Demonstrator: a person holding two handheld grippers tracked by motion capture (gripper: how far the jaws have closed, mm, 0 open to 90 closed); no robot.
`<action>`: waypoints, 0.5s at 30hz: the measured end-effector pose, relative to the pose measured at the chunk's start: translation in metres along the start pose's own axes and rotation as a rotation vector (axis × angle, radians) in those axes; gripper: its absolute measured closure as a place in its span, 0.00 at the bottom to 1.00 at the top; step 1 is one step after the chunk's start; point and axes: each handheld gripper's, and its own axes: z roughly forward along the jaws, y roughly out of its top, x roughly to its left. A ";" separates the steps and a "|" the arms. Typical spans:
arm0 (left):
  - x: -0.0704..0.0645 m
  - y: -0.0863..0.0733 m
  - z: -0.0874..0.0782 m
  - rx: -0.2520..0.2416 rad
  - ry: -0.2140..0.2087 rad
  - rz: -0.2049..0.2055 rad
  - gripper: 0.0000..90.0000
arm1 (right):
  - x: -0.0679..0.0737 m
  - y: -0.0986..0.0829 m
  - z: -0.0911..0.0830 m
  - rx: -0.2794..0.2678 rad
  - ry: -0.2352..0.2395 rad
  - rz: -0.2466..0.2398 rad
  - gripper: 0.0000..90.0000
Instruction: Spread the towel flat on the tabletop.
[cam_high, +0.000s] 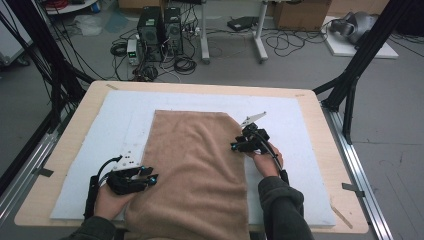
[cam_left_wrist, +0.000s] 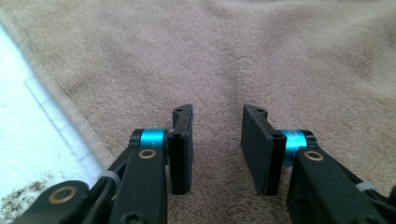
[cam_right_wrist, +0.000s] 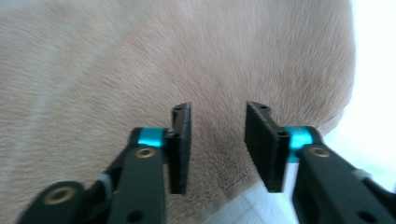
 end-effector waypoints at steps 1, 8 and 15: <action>0.000 0.000 0.000 -0.001 0.000 -0.001 0.71 | -0.002 -0.001 0.001 -0.023 0.013 -0.008 0.86; -0.002 -0.003 0.001 0.004 -0.003 0.003 0.72 | 0.007 0.010 -0.017 -0.080 -0.051 -0.056 0.99; -0.002 -0.006 -0.001 -0.005 -0.010 0.000 0.72 | 0.098 0.030 -0.008 -0.055 0.282 -0.369 0.84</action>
